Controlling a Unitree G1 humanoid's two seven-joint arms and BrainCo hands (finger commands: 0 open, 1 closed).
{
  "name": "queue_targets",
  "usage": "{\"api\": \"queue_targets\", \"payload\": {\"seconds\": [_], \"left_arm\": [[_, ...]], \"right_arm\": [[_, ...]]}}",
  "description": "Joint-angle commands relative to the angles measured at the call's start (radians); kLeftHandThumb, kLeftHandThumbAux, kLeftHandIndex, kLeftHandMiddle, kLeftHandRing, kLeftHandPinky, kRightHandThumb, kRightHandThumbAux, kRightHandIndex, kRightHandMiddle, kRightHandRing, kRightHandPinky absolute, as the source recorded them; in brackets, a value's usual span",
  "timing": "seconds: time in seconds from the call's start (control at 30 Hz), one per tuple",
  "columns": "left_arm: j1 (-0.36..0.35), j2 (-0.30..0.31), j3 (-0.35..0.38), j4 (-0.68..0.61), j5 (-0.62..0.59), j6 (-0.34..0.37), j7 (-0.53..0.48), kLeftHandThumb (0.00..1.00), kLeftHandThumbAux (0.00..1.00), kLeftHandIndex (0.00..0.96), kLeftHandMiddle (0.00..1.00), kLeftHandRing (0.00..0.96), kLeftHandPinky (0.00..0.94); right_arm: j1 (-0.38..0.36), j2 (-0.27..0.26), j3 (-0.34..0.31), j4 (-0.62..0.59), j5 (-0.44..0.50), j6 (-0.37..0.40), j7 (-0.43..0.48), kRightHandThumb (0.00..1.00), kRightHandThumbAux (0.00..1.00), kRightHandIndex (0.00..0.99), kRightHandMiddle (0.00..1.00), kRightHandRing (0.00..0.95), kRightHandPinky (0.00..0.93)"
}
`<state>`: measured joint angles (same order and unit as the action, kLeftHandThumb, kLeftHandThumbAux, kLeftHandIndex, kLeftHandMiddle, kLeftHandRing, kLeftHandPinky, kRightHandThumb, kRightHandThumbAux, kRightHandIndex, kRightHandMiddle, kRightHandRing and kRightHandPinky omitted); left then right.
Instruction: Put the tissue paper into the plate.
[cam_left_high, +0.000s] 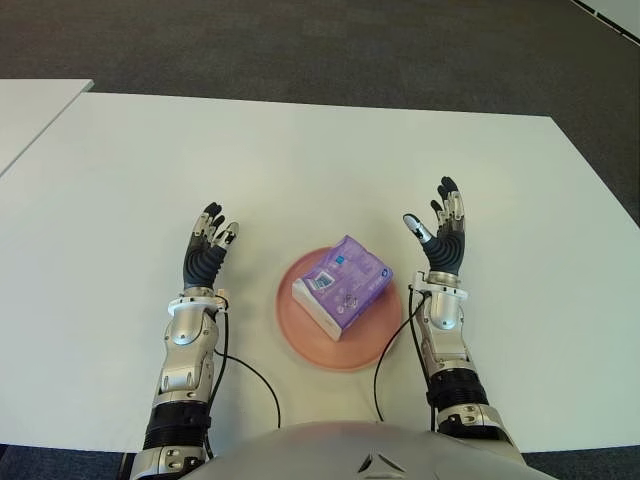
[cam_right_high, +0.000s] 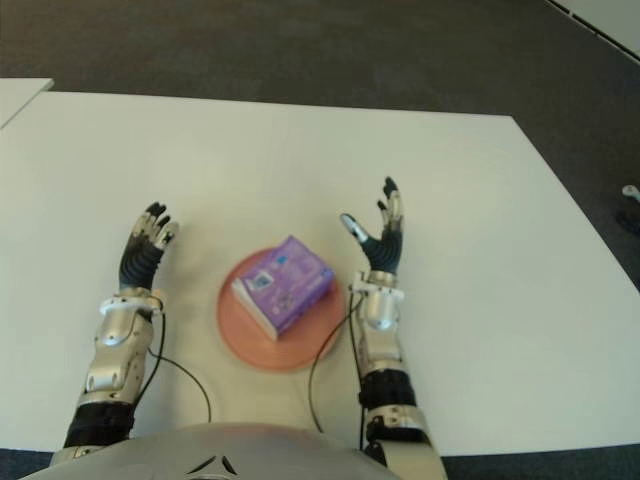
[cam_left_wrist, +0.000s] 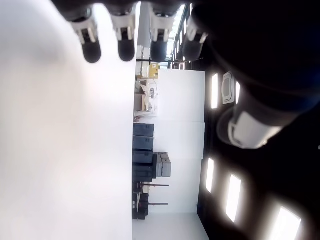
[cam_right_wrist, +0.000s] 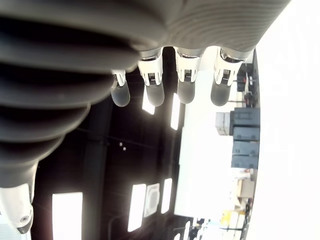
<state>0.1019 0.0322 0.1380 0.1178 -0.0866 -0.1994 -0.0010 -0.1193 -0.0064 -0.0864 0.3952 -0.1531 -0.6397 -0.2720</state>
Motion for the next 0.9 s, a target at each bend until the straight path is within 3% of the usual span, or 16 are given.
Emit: {"api": "queue_targets", "payload": {"seconds": [0.03, 0.67, 0.8, 0.9], "left_arm": [[0.01, 0.006, -0.006, 0.006, 0.009, 0.007, -0.008, 0.0, 0.564, 0.0, 0.009, 0.0, 0.0], [0.011, 0.005, -0.006, 0.001, 0.01, 0.008, -0.006, 0.0, 0.566, 0.007, 0.007, 0.0, 0.0], [0.012, 0.005, -0.007, 0.001, 0.009, 0.005, -0.008, 0.0, 0.563, 0.006, 0.006, 0.0, 0.0], [0.012, 0.005, -0.007, 0.001, 0.009, 0.001, -0.008, 0.0, 0.561, 0.005, 0.007, 0.0, 0.0]], "right_arm": [[0.005, 0.001, 0.002, 0.001, -0.005, 0.023, -0.004, 0.0, 0.575, 0.0, 0.0, 0.0, 0.0], [0.003, 0.002, 0.004, 0.0, -0.007, 0.026, -0.006, 0.0, 0.575, 0.0, 0.0, 0.0, 0.0], [0.063, -0.103, 0.01, 0.323, 0.119, 0.069, 0.31, 0.0, 0.636, 0.0, 0.0, 0.0, 0.0], [0.067, -0.114, 0.007, 0.332, 0.139, 0.104, 0.362, 0.0, 0.668, 0.0, 0.0, 0.0, 0.0]]}}
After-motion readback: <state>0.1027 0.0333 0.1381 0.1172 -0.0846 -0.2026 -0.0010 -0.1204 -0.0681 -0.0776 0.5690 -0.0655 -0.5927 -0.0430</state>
